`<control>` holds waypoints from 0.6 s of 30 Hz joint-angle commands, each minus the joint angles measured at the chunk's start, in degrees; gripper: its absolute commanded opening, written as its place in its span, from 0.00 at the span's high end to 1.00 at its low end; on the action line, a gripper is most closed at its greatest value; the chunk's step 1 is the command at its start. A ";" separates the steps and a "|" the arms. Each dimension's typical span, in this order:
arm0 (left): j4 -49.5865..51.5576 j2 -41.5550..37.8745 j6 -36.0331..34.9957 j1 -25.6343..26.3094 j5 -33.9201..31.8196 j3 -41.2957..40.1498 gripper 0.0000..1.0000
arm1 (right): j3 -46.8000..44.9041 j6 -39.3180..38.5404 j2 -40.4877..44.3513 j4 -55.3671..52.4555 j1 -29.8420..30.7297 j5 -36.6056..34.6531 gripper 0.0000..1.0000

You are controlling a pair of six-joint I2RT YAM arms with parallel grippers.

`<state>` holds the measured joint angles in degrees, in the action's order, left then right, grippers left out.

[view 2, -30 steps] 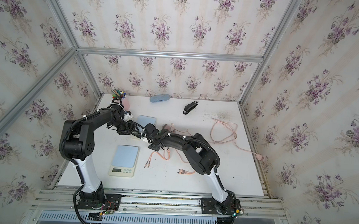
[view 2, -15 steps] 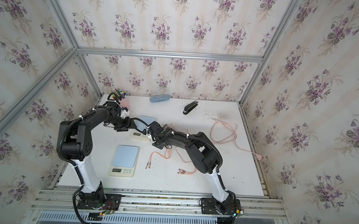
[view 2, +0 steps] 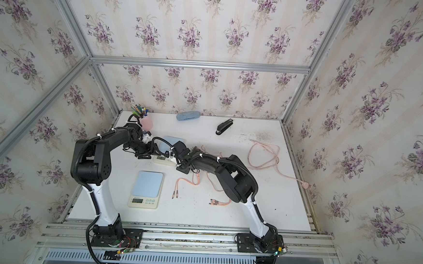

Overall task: Charge the electronic scale
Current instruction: Insert the charging cable into the electronic scale.

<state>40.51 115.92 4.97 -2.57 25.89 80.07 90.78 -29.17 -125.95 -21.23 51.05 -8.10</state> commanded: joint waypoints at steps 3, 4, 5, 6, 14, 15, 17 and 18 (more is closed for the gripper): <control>0.80 0.50 -1.41 0.02 1.25 0.09 0.30 | -1.09 -0.83 0.86 1.22 -0.14 2.56 1.00; 0.80 0.56 -1.48 0.02 1.27 0.12 0.30 | -1.11 -0.76 0.96 1.41 -0.16 2.57 1.00; 0.88 0.60 -1.61 0.03 1.35 0.15 0.31 | -1.07 -0.63 0.97 1.46 -0.24 2.76 1.00; 0.88 0.55 -1.63 0.00 1.44 0.09 0.31 | -1.06 -0.61 0.97 1.46 -0.31 2.82 1.00; 1.21 0.70 -1.99 0.10 2.10 0.08 0.32 | -1.05 -0.54 0.88 1.56 -0.60 3.44 1.00; 1.21 0.73 -2.11 0.11 2.37 0.13 0.32 | -0.97 -0.45 0.88 1.71 -0.56 3.44 1.00; 1.31 0.93 -2.33 0.11 3.03 0.17 0.33 | -0.96 -0.60 0.97 1.94 -0.60 3.81 1.00; 1.37 1.13 -2.42 0.11 3.36 0.17 0.33 | -0.99 -0.77 0.97 2.05 -0.60 4.03 1.00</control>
<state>40.88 116.62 3.92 -2.52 27.97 80.07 89.76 -29.63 -125.51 -19.42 50.46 -5.43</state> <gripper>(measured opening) 0.671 0.055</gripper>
